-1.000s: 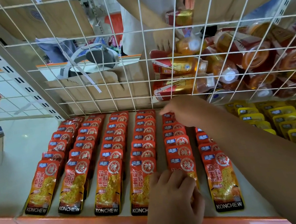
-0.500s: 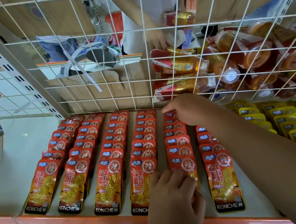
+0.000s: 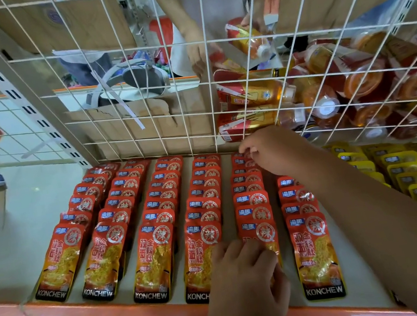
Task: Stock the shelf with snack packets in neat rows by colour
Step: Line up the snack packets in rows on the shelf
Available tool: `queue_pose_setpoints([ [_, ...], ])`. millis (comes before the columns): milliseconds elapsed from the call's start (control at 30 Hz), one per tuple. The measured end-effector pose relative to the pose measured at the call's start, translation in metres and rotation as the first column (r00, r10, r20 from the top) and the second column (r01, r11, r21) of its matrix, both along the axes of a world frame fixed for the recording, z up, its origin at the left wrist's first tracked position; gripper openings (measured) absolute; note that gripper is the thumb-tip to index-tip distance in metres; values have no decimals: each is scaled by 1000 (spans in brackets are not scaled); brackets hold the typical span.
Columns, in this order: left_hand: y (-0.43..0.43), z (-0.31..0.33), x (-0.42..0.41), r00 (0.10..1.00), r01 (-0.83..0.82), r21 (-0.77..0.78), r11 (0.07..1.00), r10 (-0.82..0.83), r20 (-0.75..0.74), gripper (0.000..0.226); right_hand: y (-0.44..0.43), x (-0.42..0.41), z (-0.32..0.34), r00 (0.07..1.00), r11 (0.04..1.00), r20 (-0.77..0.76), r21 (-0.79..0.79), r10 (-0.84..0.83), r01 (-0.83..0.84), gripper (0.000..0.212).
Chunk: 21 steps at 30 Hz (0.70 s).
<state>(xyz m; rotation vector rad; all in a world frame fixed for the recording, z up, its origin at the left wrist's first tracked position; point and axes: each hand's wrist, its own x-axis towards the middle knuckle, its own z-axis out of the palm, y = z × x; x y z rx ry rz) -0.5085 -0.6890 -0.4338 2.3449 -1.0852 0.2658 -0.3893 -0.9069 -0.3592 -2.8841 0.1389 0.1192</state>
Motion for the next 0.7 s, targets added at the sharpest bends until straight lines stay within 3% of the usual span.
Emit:
queue_pose_setpoints([
  [333, 0, 2, -1, 1000, 4, 17, 1000, -3, -20, 10, 10, -6, 6, 995, 998, -105, -70, 0, -7, 20],
  [633, 0, 2, -2, 1000, 2, 27, 1000, -2, -17, 10, 15, -3, 11, 975, 998, -222, -61, 10, -24, 27],
  [700, 0, 2, -2, 1000, 1, 29, 1000, 0, -15, 10, 13, -2, 7, 982, 998, -186, -60, 17, -29, 24],
])
